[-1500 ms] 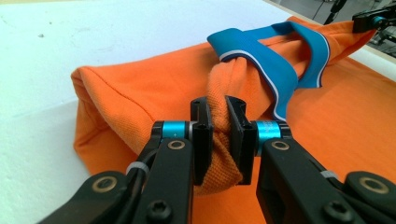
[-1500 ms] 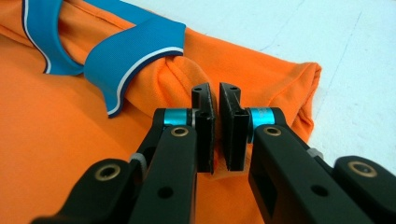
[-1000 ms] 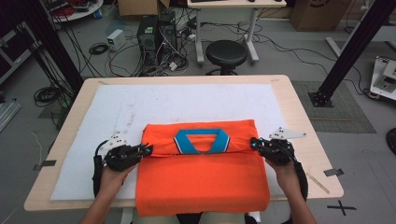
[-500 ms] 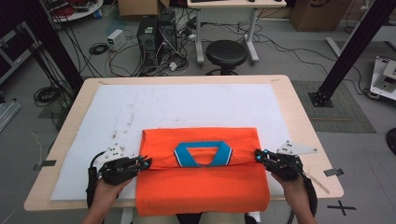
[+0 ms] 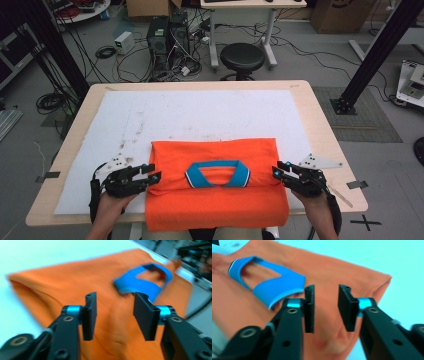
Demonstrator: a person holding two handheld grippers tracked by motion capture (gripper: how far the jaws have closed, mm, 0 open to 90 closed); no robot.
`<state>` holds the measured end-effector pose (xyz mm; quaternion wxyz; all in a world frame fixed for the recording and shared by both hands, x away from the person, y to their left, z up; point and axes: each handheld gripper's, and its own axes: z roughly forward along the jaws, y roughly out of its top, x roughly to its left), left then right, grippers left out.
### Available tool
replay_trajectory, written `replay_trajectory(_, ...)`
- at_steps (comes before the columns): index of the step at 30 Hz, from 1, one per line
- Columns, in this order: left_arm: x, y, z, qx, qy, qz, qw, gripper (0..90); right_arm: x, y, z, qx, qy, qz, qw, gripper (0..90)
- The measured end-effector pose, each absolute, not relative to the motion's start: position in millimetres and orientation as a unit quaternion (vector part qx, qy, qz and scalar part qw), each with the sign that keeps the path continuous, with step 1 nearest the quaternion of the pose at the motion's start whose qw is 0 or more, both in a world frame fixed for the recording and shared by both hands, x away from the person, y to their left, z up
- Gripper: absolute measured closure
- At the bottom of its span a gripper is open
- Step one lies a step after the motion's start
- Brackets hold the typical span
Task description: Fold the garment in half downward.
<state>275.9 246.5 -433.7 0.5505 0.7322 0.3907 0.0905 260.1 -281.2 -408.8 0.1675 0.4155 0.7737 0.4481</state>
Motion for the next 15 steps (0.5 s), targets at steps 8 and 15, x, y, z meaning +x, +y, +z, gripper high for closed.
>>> replay_trajectory(8,322.0,247.5,-432.7,0.719,0.432,0.138,0.527,38.9,298.5,-278.8,-407.1,0.453,0.76,0.419,0.204,50.7)
replay_trajectory(15,352.6,244.5,-441.1,0.715,0.47,0.157,0.492,33.5,342.8,-275.5,-420.7,0.498,0.751,0.376,0.215,42.0)
